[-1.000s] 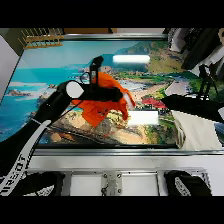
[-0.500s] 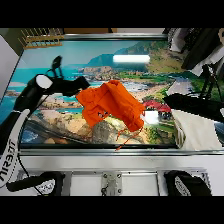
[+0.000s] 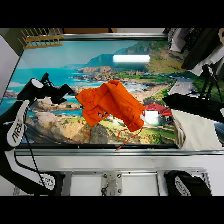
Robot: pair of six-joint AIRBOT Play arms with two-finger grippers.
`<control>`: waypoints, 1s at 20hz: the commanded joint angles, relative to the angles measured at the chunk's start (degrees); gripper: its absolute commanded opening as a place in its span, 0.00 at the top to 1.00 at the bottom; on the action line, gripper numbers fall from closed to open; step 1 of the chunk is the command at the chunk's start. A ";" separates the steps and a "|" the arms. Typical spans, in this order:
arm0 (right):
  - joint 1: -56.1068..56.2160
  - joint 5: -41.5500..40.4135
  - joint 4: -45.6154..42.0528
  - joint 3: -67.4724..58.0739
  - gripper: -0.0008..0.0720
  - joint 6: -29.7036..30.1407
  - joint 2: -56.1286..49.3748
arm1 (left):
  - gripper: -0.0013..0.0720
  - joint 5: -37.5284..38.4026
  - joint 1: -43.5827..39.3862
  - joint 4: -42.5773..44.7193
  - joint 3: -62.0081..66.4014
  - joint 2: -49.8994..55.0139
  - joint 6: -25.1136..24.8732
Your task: Fold the clothes and pants, and hang the long-sleeved shirts on hangers.
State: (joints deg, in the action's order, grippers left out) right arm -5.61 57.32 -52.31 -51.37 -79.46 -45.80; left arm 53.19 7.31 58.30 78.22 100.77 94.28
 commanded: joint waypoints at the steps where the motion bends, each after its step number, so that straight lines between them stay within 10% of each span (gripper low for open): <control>1: -0.02 0.17 0.09 -0.02 0.97 -0.02 0.00 | 0.03 5.92 -1.81 0.04 6.91 7.41 0.04; 9: -0.02 0.15 0.09 -0.02 0.97 -0.02 0.00 | 0.08 3.54 -8.66 0.26 11.78 9.66 0.09; 11: -0.02 0.15 0.09 -0.02 0.97 -0.04 -0.02 | 0.81 2.47 -9.42 0.11 11.82 9.62 0.22; 12: -0.13 -0.02 -0.24 -0.02 0.97 -0.63 -0.24 | 0.97 2.05 -9.42 0.04 11.91 9.40 0.24; 15: -3.91 2.29 -8.15 -0.02 0.93 -13.40 -4.39 | 0.97 1.81 -8.00 0.24 11.98 7.17 0.00; 17: -6.19 2.49 -9.81 -0.02 0.24 -13.38 -10.47 | 0.97 2.19 -6.56 0.24 11.96 5.38 -0.46; 20: -5.66 -0.55 -7.17 -0.02 0.16 -13.42 -22.60 | 0.97 2.29 -5.73 0.26 11.98 3.43 -0.87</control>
State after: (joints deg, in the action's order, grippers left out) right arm -10.72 58.48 -59.70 -51.42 -90.80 -59.22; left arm 55.53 0.71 58.59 90.11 106.06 94.02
